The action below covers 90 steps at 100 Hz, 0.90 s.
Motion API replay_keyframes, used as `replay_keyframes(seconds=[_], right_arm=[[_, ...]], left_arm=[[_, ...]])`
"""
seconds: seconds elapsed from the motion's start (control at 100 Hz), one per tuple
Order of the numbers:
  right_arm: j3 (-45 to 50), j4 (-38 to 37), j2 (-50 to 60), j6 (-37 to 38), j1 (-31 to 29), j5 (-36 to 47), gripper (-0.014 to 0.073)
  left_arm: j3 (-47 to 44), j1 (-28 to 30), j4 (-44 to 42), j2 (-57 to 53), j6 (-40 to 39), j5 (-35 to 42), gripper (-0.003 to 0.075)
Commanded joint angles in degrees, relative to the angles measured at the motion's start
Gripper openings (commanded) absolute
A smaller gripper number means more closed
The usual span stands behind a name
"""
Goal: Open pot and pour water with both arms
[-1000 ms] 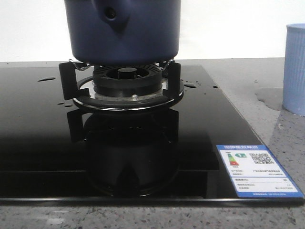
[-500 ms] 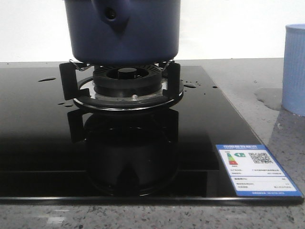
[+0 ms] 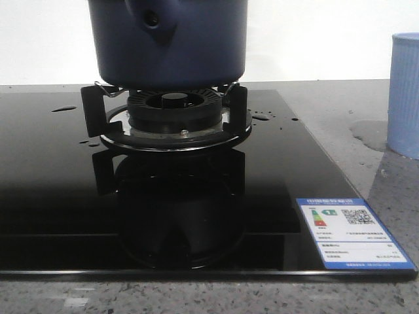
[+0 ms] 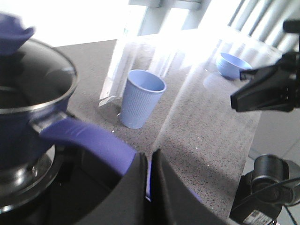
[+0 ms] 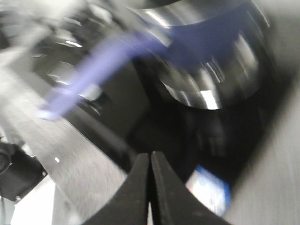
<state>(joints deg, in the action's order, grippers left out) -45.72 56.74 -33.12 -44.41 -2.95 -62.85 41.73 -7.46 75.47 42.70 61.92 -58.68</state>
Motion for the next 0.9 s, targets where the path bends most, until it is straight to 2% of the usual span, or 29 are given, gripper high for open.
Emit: replay_keyframes(seconds=[0.0, 0.17, 0.25, 0.29, 0.35, 0.4, 0.47, 0.54, 0.65, 0.89], right_arm=[[-1.9, 8.9, -0.6, -13.0, -0.3, 5.5, -0.0068], [-1.9, 8.7, -0.6, -14.8, -0.3, 12.0, -0.0060], [-1.9, 8.6, -0.6, -14.8, -0.3, 13.4, 0.0004], [-1.9, 8.3, -0.6, -14.8, -0.3, 13.8, 0.0076], [-1.9, 8.3, -0.6, -14.8, -0.3, 14.2, 0.0211], [-1.9, 8.3, -0.6, -14.8, -0.3, 14.4, 0.0370], [-1.9, 8.3, -0.6, -14.8, -0.3, 14.9, 0.0538], [-1.9, 8.3, -0.6, -14.8, -0.3, 15.2, 0.0638], [-1.9, 8.3, -0.6, -14.8, -0.3, 15.5, 0.0667], [-1.9, 8.3, -0.6, -14.8, -0.3, 15.9, 0.0667]], left_arm=[[3.9, -1.8, 4.9, 3.3, 5.6, -0.1, -0.0018], [7.2, -4.3, 4.8, 7.4, 14.6, 0.9, -0.0015], [8.0, -4.8, 4.8, 9.0, 19.7, 0.9, 0.0052], [8.1, -5.2, 4.9, 9.8, 21.1, 1.0, 0.0106], [8.3, -5.8, 5.2, 10.8, 23.2, 2.4, 0.0229], [8.3, -6.6, 5.3, 11.7, 23.9, 4.3, 0.0329], [8.3, -7.8, 6.3, 12.9, 25.0, 8.1, 0.0452], [8.3, -9.1, 7.3, 14.1, 25.7, 12.7, 0.0527], [9.9, -10.2, 7.3, 16.5, 27.0, 17.1, 0.0547], [18.2, -10.2, 8.7, 25.7, 31.0, 18.7, 0.0547]])
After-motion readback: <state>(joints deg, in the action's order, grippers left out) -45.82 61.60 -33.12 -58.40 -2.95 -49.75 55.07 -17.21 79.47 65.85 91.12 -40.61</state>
